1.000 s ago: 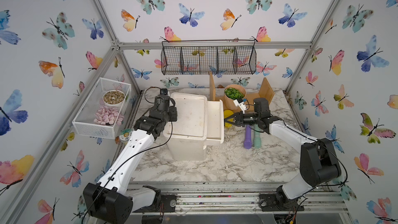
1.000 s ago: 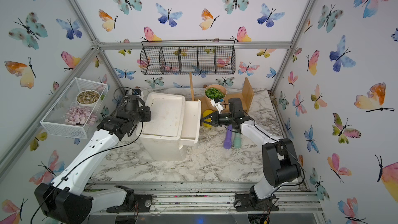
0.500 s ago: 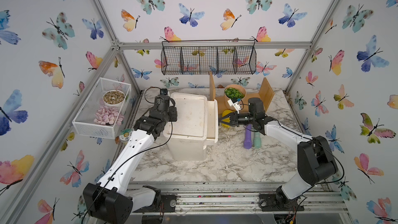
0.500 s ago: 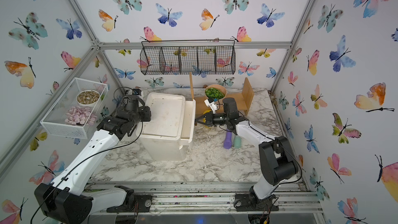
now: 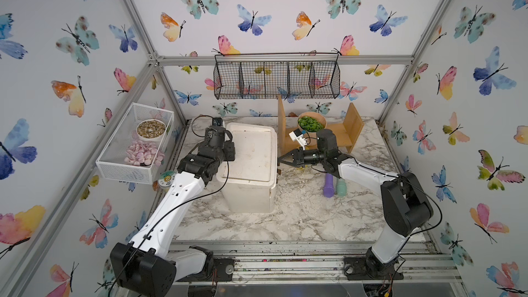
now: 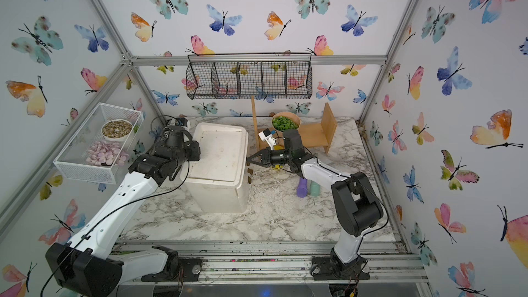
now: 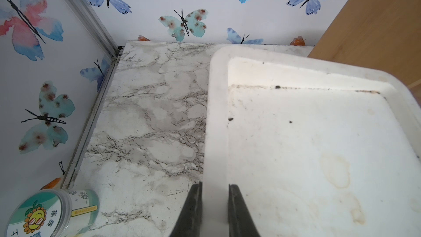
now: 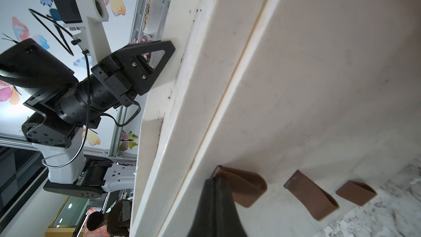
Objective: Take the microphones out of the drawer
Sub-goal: Close the drawer in the storage box.
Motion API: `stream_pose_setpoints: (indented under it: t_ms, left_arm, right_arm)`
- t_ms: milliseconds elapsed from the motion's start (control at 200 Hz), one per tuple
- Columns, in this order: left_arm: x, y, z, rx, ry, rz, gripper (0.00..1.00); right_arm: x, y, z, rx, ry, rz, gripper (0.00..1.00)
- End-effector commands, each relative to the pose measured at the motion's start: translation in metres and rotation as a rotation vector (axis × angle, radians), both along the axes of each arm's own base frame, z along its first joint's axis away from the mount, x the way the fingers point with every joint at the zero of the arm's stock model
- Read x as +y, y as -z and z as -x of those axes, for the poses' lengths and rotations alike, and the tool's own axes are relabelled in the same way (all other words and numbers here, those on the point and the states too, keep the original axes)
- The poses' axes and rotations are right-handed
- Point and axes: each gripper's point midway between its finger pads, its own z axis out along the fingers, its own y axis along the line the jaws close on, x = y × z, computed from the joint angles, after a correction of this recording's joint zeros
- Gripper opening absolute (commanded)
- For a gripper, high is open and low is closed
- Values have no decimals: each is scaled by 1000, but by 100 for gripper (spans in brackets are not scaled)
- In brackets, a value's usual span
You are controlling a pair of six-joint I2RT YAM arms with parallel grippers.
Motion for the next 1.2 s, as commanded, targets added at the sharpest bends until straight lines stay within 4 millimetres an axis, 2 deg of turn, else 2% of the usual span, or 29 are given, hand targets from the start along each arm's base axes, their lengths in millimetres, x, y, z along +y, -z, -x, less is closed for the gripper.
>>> stream_pose_setpoints:
  t_ms: [0,290,686,846,1001,1196]
  left_arm:
    - [-12,11,7,42,17,56,0]
    - [-11,11,6,41,17,50,0]
    - [-9,14,7,40,18,37,0]
    - [-8,13,10,35,17,35,0]
    - [-6,13,12,31,13,33,0]
    - [-7,13,12,32,15,36,0]
  right_arm:
    - [13,-10,3,-12,-26,-32,3]
    - [17,-11,2,-16,-27,-32,6]
    - [-2,4,4,-99,56,115,15]
    - [-15,13,-3,-125,122,193,25]
    - [-31,27,-12,-128,195,258,26]
    - [-34,48,-8,-83,182,271,30]
